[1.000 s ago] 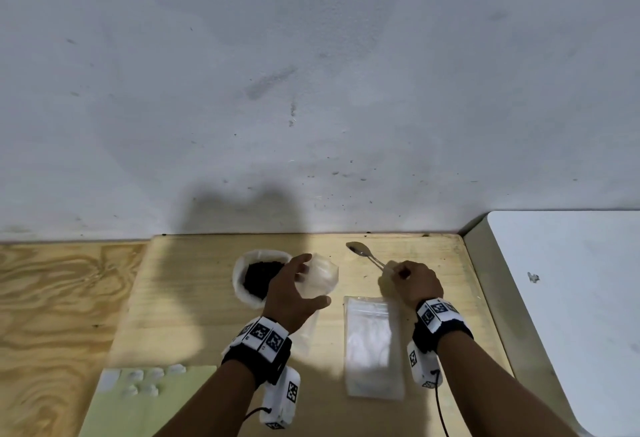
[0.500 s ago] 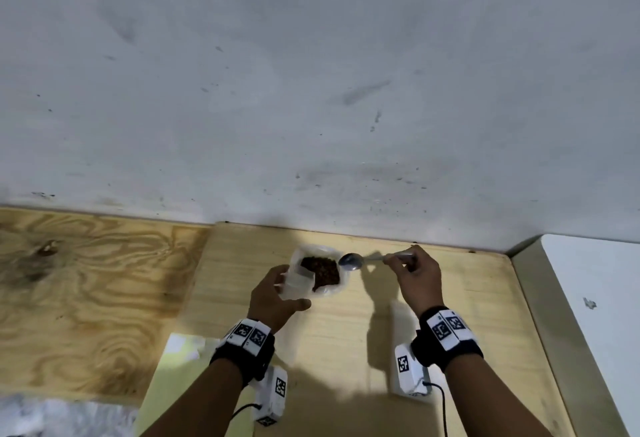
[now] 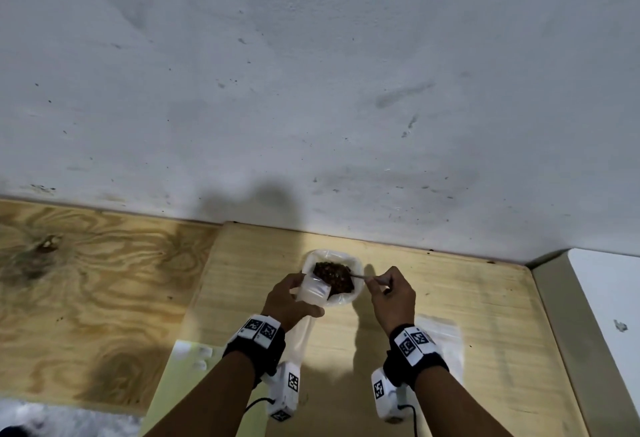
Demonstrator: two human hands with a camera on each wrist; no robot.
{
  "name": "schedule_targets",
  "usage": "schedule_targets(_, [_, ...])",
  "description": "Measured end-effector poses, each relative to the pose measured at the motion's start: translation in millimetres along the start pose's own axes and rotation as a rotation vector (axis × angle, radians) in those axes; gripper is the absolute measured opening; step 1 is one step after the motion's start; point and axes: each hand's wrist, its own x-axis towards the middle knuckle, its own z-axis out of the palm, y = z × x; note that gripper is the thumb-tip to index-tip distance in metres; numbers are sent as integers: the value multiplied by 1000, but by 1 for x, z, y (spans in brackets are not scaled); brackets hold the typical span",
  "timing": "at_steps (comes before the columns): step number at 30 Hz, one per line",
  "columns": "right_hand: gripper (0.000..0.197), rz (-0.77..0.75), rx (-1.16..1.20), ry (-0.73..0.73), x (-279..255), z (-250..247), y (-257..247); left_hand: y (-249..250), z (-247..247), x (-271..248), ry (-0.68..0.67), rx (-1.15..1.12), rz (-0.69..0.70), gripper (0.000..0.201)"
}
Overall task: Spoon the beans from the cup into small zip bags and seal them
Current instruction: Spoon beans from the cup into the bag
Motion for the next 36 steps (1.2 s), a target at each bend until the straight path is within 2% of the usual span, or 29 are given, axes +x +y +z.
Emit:
schedule_targets(6, [29,195,70,-44,4,12,-4,1,2,8,-18,-15,-9,78])
schedule_targets(11, [23,299,149,-15,16,17,0,1,-1,11,-26,-27,-6,79])
schedule_targets(19, [20,341,292,10,19,-7,-4,2,-4,6,-10,-16,16,82])
schedule_targets(24, [19,286,367,-8,16,-27,-16,5,-5,-3,35,22,63,85])
schedule_targets(30, [22,135,409,-83,3,-42,-36,7,-5,-15,92,97,164,86])
schedule_targets(36, [32,-153,169,-219,-10,-31,-54,12,-5,-16,116,150,203,87])
